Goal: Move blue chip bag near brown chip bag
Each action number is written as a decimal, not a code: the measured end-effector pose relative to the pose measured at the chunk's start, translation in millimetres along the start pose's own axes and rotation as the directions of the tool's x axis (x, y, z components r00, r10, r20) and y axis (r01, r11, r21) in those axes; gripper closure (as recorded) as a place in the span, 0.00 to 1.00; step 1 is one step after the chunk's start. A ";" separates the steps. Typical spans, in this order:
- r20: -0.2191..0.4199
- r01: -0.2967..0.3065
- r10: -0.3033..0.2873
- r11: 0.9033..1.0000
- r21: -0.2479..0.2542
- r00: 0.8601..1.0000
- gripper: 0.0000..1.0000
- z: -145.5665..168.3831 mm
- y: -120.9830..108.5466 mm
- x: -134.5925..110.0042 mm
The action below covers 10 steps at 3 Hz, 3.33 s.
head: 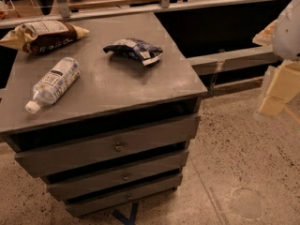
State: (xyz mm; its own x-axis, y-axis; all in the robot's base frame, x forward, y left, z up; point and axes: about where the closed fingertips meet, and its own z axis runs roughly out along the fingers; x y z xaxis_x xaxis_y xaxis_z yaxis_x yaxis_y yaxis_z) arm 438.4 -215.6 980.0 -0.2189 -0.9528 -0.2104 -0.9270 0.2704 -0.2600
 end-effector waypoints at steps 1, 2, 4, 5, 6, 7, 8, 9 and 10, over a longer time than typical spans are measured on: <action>0.000 0.000 0.000 1.000 0.000 1.000 0.00 0.0 0.0 0.0; 0.013 -0.025 0.024 0.999 0.036 1.000 0.00 -4.7 -4.1 -1.8; 0.306 -0.318 0.263 0.936 0.148 0.915 0.00 -12.7 -47.9 12.1; 0.509 -0.373 0.247 0.914 0.161 0.824 0.00 -14.3 -83.1 -18.1; 0.630 -0.365 0.155 0.905 0.219 0.761 0.00 -24.3 -129.0 -57.0; 0.647 -0.316 0.083 0.914 0.253 0.758 0.00 -26.2 -157.1 -97.6; 0.650 -0.301 0.067 0.919 0.255 0.757 0.00 -26.9 -157.2 -108.8; 0.658 -0.275 0.073 0.938 0.209 0.750 0.00 -11.5 -148.7 -121.2; 0.659 -0.254 0.070 0.949 0.188 0.749 0.00 20.5 -142.4 -139.3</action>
Offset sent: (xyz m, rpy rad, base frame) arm 0.0068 -0.0016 0.0087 0.0270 -0.0612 -0.0639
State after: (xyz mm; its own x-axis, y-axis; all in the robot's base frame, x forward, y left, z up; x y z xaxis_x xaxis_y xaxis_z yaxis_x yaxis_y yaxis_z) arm 607.2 -118.6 1026.9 -0.0283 -0.6038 -0.7966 -0.7669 0.5243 -0.3701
